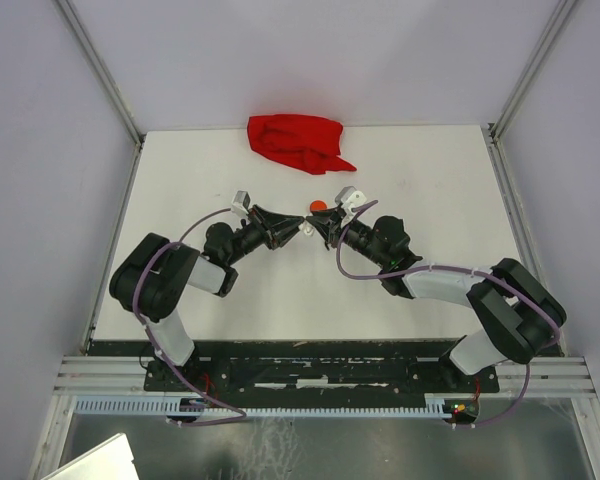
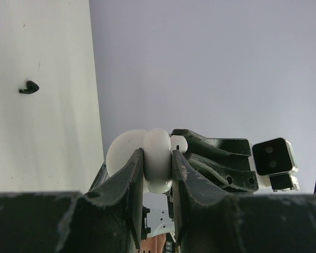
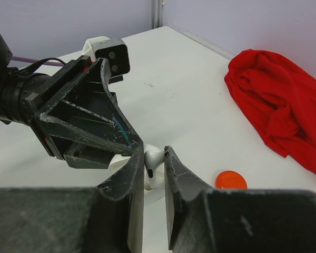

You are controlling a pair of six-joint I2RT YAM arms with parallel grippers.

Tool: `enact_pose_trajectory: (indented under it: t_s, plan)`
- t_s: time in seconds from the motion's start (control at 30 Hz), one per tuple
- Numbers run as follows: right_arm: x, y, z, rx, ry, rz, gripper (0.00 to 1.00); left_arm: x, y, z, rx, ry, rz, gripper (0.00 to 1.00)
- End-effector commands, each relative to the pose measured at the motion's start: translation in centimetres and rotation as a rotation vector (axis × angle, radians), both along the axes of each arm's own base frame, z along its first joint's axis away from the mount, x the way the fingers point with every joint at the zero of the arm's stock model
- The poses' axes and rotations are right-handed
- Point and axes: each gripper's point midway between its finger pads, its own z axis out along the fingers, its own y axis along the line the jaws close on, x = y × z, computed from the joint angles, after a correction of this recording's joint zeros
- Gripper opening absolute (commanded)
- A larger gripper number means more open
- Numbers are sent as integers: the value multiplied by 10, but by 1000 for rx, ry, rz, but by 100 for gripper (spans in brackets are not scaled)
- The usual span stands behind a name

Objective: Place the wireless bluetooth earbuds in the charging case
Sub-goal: Place the earbud in the charging case.

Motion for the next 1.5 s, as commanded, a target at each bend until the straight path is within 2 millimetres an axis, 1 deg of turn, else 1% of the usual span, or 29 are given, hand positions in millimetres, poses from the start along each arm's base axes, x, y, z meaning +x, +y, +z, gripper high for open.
enact_pose_trajectory:
  t_s: [0.0,0.23,0.53,0.77,1.03,1.13,1.2,1.3,1.47]
  plan:
    - [1,4,17,29,-42,3,1,-7,-2,30,-20,-137,-15,3]
    - [1,4,15,26,-39,4,1,-7,-3,32,-24,-141,-18,3]
    - [1,3,20,34,-45,3,1,-6,-4,28,-22,-132,-20,3]
    - [2,1,12,11,-41,-9,1,-8,-4,37,-41,-148,-23,3]
    - [3,-1,8,4,-38,-16,1,-11,-2,46,-89,-157,-35,3]
    - [2,-1,10,12,-45,-16,1,-12,-3,47,-108,-153,-42,3]
    - [2,-2,16,24,-54,-20,1,-12,-3,46,-107,-153,-43,3]
    - [1,-3,20,31,-59,-23,1,-12,-3,42,-96,-145,-41,3]
    - [1,-3,16,18,-53,-24,1,-13,-3,46,-108,-150,-43,3]
